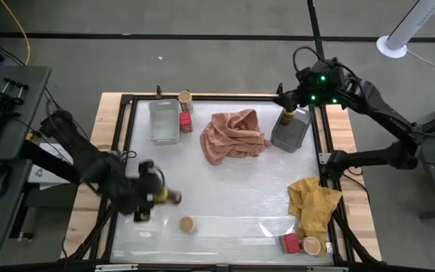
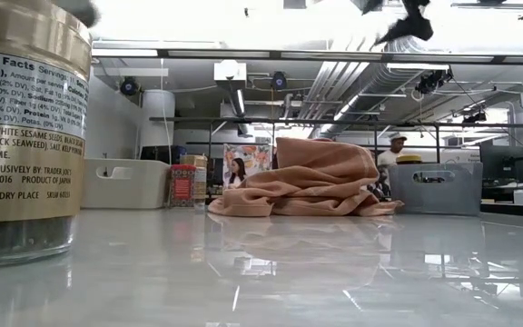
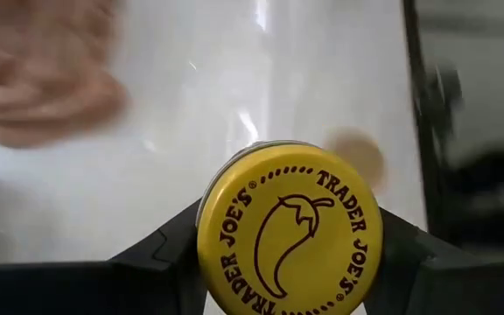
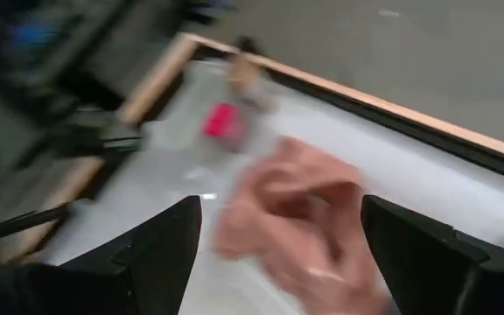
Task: Sort spices by type
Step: Put the yellow seasoning bottle into the black bin
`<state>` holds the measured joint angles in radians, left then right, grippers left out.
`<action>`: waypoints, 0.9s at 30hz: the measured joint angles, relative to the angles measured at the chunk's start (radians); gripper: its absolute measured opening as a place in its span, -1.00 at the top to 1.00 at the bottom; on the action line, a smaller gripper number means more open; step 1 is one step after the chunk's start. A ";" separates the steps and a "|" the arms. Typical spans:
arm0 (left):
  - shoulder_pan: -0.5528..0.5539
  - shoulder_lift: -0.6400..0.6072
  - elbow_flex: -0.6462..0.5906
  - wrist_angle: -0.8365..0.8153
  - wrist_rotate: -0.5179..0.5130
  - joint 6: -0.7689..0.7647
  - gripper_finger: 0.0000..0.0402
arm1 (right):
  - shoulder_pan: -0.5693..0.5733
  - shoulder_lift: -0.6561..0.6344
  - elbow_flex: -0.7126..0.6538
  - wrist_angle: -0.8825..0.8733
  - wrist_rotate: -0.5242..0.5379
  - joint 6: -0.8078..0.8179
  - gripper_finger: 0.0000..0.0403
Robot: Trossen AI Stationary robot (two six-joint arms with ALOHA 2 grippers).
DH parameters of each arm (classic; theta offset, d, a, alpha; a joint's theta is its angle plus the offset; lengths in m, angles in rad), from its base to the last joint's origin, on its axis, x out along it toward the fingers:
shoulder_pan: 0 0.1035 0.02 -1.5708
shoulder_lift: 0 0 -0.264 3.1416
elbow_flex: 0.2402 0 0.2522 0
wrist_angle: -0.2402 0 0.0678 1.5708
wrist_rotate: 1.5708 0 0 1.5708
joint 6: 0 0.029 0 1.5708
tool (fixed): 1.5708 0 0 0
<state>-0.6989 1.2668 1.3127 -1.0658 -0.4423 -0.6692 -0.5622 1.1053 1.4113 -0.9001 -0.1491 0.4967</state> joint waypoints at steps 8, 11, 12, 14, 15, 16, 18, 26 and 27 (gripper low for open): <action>0.352 -0.037 0.016 0.185 0.039 0.194 0.05 | 0.264 0.036 0.000 0.285 -0.098 -0.058 -0.54; 0.460 -0.010 0.016 0.305 0.163 0.255 0.05 | 0.385 0.079 0.000 0.338 -0.096 -0.206 -0.54; 0.488 0.000 0.016 0.338 0.200 0.261 0.04 | 0.423 0.096 0.000 0.345 -0.094 -0.267 -0.54; 0.537 0.019 0.016 0.385 0.256 0.277 0.03 | 0.493 0.134 0.000 0.344 -0.051 -0.329 -0.54; 0.555 0.028 0.016 0.400 0.273 0.287 0.02 | 0.523 0.155 0.000 0.346 -0.016 -0.341 -0.54; 0.568 0.039 0.016 0.408 0.285 0.302 0.02 | 0.550 0.178 0.000 0.346 0.018 -0.344 -0.54; 0.587 0.060 0.016 0.430 0.298 0.330 0.02 | 0.587 0.225 0.000 0.345 0.068 -0.365 -0.54; 0.609 0.122 0.016 0.506 0.299 0.414 0.01 | 0.621 0.363 0.000 0.375 0.177 -0.419 -0.54; 0.609 0.129 0.016 0.514 0.298 0.421 0.00 | 0.621 0.378 0.000 0.390 0.177 -0.419 -0.54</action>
<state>-0.0895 1.3961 1.3285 -0.5519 -0.1443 -0.2479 0.0590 1.4829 1.4113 -0.5098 0.0275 0.0774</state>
